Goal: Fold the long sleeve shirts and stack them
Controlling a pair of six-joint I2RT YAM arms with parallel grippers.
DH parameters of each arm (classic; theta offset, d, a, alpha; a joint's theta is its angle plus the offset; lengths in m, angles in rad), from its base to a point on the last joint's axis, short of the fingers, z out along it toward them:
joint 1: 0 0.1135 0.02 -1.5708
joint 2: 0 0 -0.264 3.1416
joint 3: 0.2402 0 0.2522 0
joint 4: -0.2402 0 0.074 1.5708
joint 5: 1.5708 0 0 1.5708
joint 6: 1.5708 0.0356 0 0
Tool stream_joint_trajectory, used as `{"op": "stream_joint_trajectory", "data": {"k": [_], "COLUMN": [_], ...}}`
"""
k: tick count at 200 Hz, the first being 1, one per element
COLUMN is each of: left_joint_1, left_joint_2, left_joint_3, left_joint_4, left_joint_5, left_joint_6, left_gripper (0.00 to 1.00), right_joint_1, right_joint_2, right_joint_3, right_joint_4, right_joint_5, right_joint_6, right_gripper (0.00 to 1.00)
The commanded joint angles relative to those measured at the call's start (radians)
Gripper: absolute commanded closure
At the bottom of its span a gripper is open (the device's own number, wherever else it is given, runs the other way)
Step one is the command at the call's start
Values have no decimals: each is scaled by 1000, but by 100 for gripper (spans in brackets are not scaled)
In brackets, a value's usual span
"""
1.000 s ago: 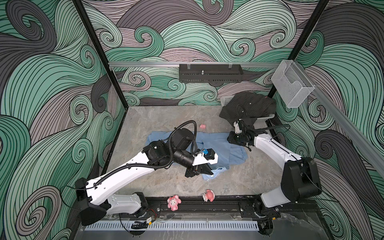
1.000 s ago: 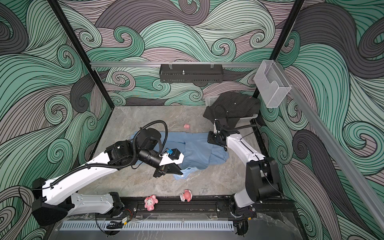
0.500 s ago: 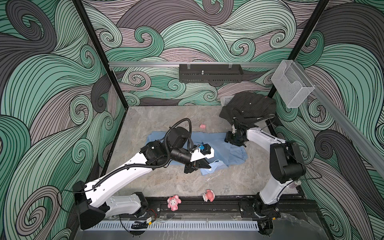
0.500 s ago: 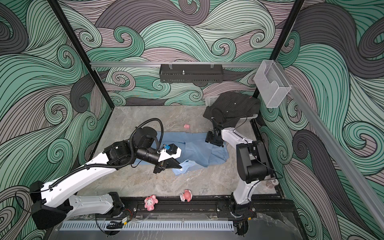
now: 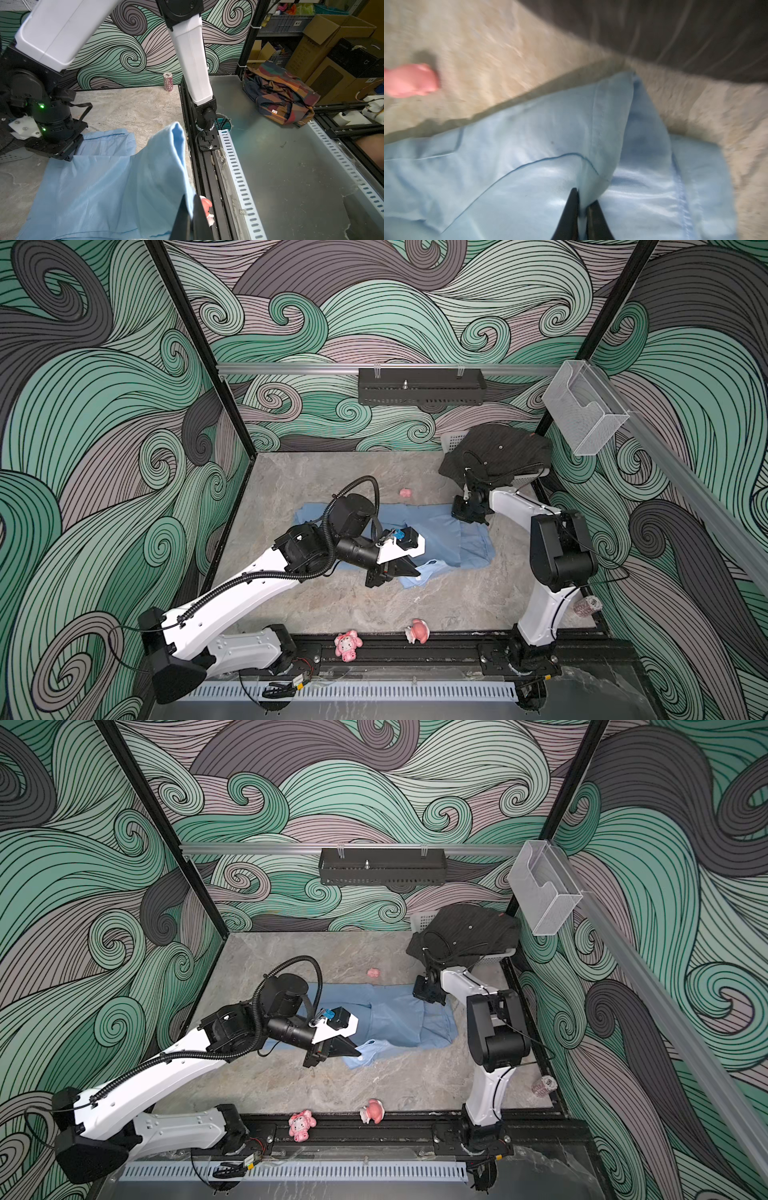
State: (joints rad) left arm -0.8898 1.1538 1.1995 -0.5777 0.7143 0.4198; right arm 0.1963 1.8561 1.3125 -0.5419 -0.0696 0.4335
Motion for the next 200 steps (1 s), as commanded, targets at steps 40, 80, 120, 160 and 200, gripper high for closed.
{"op": "stream_joint_trajectory", "data": {"k": [40, 80, 120, 160, 200], "left_joint_1": [16, 20, 23, 28, 81], "left_joint_2": [-9, -18, -21, -11, 3], "left_joint_3": [11, 12, 9, 6, 5], "left_joint_4": [13, 1, 10, 45, 129], "left_joint_5": [10, 11, 10, -3, -79], "left_joint_6": [5, 9, 8, -14, -102], "left_gripper": [100, 100, 100, 100, 100], "right_joint_1": [-10, -33, -39, -7, 10], "right_joint_2": [37, 94, 75, -42, 28], "right_joint_3": [73, 60, 59, 43, 48], "right_joint_4": [-55, -56, -98, -58, 10], "right_joint_5": [71, 98, 94, -10, -142], "right_joint_6": [-61, -61, -67, -98, -90], "right_gripper": [86, 83, 52, 54, 83]}}
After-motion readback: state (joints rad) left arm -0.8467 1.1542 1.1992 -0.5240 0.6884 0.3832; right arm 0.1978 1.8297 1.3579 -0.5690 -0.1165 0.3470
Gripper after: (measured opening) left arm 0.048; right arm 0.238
